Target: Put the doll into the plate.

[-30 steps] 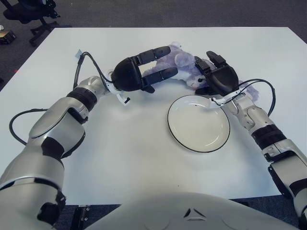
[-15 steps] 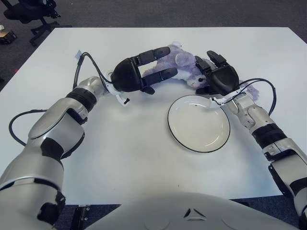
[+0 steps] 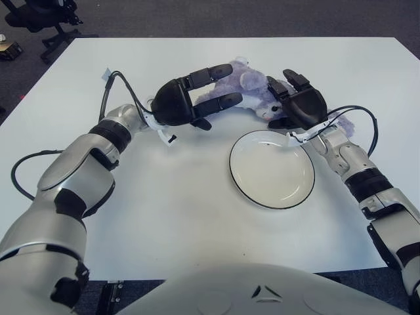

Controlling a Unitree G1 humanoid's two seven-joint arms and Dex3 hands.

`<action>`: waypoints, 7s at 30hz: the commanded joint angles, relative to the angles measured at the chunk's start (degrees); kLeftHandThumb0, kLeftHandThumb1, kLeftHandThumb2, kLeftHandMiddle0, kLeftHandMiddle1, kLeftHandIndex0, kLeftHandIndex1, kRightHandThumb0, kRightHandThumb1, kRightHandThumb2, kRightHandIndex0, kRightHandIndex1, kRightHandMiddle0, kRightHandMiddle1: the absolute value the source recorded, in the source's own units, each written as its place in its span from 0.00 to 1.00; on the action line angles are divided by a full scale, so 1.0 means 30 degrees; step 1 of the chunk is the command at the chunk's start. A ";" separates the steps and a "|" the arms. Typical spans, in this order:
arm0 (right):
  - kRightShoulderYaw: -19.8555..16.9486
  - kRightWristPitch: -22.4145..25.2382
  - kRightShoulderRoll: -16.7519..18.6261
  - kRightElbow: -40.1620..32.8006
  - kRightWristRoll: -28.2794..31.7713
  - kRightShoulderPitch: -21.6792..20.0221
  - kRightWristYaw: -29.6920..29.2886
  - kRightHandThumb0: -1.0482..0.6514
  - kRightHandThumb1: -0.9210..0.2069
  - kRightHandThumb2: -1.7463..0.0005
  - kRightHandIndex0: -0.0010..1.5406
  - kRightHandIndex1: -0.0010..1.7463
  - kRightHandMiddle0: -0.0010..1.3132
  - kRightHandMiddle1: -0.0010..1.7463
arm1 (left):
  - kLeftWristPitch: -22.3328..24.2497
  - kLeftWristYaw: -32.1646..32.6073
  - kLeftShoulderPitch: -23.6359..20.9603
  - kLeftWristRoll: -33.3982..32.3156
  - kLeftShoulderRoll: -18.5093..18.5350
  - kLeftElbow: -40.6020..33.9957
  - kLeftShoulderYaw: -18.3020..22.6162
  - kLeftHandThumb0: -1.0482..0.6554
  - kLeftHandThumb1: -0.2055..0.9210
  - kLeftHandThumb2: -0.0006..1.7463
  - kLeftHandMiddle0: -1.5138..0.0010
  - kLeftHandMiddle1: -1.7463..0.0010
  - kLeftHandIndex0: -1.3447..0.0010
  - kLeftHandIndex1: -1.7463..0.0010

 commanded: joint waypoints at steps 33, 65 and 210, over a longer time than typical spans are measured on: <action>0.2457 0.4546 0.0488 0.3696 -0.4139 -0.1324 -0.5208 0.61 0.09 0.70 0.17 0.99 0.34 0.76 | -0.0198 0.0040 0.0285 -0.0397 0.0362 -0.0385 0.0299 0.25 1.00 0.06 0.70 1.00 0.73 1.00; -0.2589 -0.4204 0.0524 0.7650 1.1337 -0.3470 0.7205 0.80 0.38 0.38 0.31 0.99 0.40 1.00 | -0.0491 0.0040 0.0556 -0.0923 0.0923 -0.0531 0.0501 0.24 1.00 0.06 0.71 1.00 0.72 0.99; -0.2935 -0.0600 -0.0865 0.8346 1.0099 -0.6410 1.3256 0.28 0.07 1.00 0.35 0.07 0.30 0.23 | -0.1792 0.0040 0.1938 -0.2232 0.1112 -0.0907 0.1696 0.29 1.00 0.13 0.59 0.97 0.65 0.99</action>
